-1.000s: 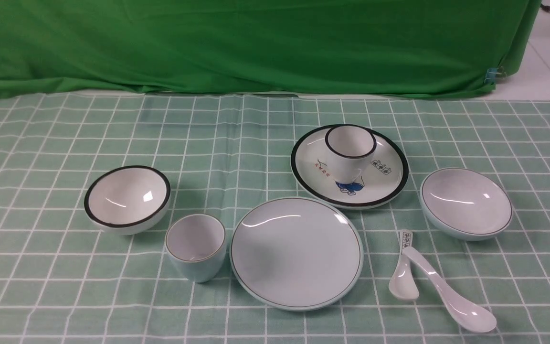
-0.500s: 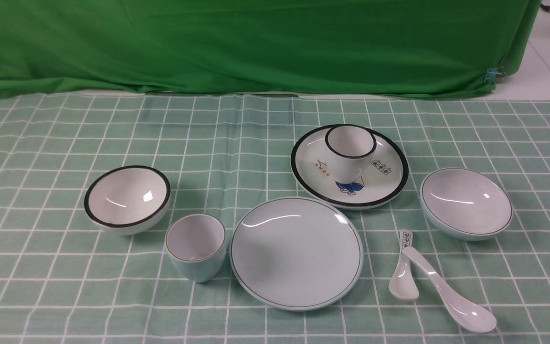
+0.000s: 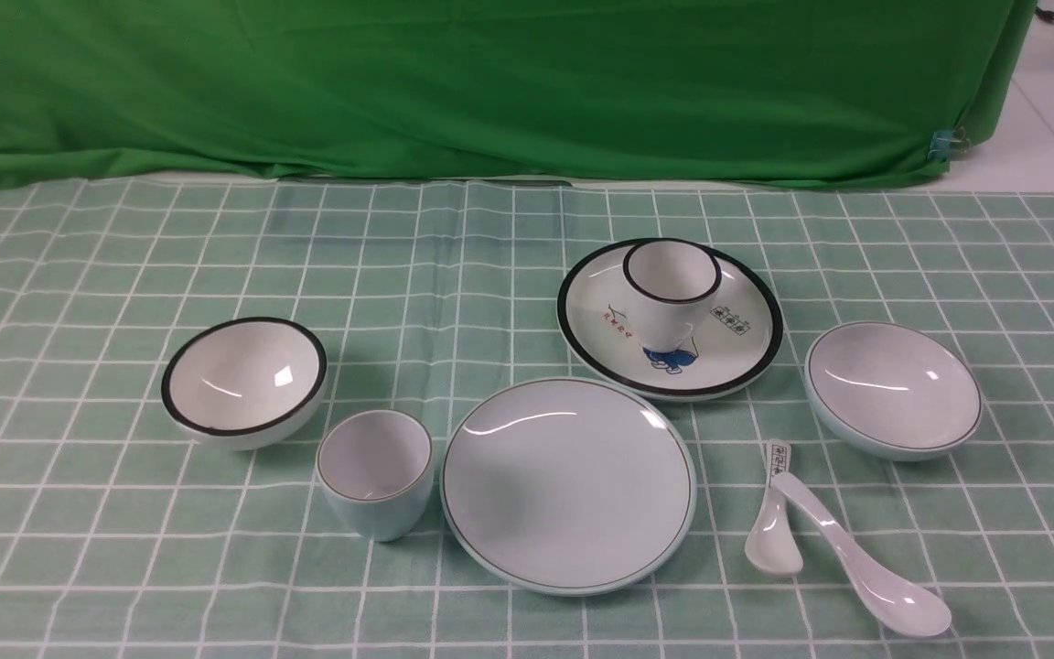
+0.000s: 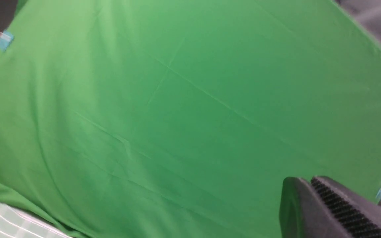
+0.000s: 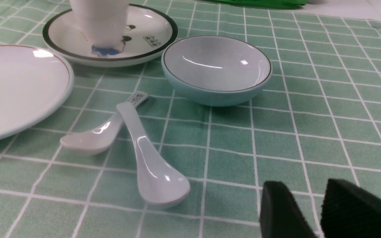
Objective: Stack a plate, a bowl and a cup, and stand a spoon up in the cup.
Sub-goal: Use the right arm to grab a blue rice bowl
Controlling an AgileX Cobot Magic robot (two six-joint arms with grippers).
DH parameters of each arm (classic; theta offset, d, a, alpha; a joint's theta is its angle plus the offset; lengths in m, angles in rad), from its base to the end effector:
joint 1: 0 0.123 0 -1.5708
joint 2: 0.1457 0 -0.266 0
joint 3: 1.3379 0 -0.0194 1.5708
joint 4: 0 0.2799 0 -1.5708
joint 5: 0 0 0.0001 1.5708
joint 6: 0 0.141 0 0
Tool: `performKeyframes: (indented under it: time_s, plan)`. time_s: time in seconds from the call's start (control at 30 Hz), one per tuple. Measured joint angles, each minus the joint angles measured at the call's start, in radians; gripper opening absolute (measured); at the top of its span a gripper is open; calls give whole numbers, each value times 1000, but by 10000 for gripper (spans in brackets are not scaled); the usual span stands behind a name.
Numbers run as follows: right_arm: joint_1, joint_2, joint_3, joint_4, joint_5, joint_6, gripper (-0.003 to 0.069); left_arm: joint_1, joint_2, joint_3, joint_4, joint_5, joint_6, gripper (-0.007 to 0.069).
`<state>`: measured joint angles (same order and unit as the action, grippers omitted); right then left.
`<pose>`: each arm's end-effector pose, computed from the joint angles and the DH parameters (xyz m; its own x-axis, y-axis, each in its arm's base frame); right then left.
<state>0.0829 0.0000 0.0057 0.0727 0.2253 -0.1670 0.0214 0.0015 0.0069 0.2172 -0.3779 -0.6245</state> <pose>0.1530 0.0150 0.1835 -0.1321 -0.1073 -0.9854 -0.1120 0.9894 -0.0927 0.1413 -0.0082 0.2643 0.3749 -0.4005 -0.8361 0.2236 0.9143 -0.3378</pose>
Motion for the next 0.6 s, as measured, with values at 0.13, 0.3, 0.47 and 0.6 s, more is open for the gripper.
performKeyframes:
  time_s: [0.13,0.3,0.47,0.6]
  plan:
    - [0,0,0,0,0,0,241,0,0,0,49,59,14,17]
    - [0,0,0,0,0,1,241,0,0,0,81,67,-42,17]
    - [0,0,0,0,0,3,241,0,1,0,132,58,-113,17]
    - [0,0,0,0,0,3,241,0,92,-66,334,77,-251,17]
